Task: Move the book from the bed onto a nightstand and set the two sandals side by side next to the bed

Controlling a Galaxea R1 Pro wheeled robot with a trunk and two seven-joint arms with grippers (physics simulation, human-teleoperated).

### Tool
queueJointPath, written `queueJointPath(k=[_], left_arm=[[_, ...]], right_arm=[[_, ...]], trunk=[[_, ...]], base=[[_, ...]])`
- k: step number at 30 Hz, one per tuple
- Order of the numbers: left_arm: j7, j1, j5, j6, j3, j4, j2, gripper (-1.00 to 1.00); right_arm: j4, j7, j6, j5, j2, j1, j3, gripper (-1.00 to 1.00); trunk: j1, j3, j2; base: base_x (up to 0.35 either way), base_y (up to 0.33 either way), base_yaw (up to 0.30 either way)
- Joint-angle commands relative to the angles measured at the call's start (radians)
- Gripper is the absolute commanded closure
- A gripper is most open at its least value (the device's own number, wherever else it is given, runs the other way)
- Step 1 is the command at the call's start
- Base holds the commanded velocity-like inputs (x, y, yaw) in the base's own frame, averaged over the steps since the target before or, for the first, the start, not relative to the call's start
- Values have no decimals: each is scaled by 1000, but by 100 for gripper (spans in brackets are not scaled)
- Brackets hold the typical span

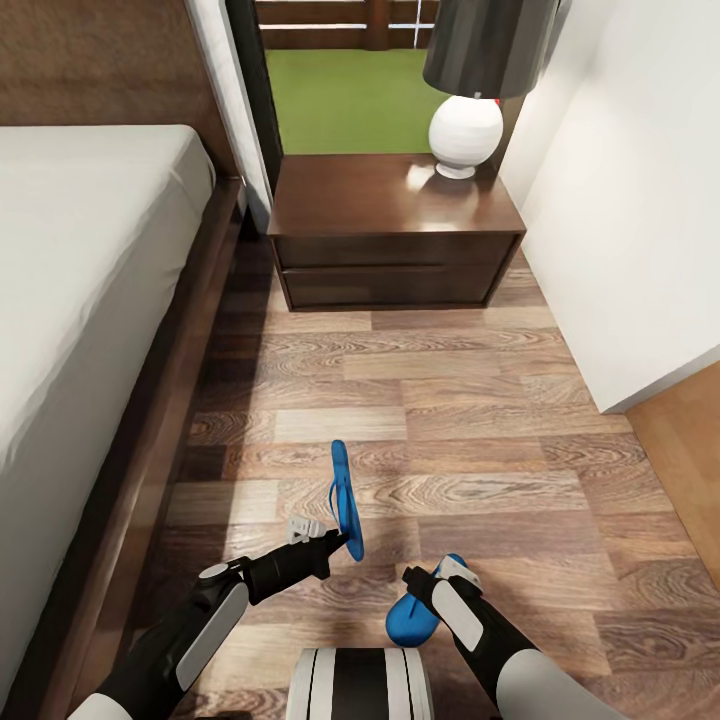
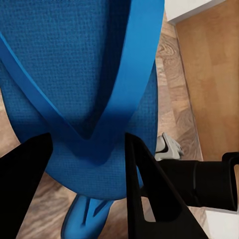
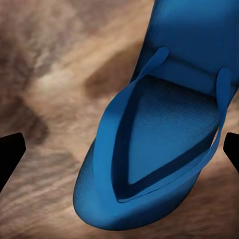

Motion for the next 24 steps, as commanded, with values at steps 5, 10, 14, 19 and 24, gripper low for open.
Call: queueJointPath(k=[5, 10, 14, 19, 24], left_arm=[[0, -1, 11, 9, -1, -1, 1, 100], [0, -1, 11, 9, -1, -1, 1, 100], [0, -1, 11, 9, -1, -1, 1, 100], [0, -1, 11, 9, -1, -1, 1, 100], [0, 0, 11, 9, -1, -1, 1, 100]], right_arm=[[-2, -8, 3, -6, -1, 0, 6, -100], [-2, -8, 3, -6, -1, -1, 6, -100], [-3, -8, 2, -6, -1, -1, 6, -100], [-3, -8, 1, -6, -1, 0, 6, -100], [-3, -8, 2, -6, -1, -1, 6, -100]], trunk=[[0, -1, 0], [2, -16, -1], [2, -20, -1], [2, -20, -1], [3, -32, -2]], base=[[0, 0, 0], [0, 0, 0], [0, 0, 0], [0, 0, 0], [0, 0, 0]])
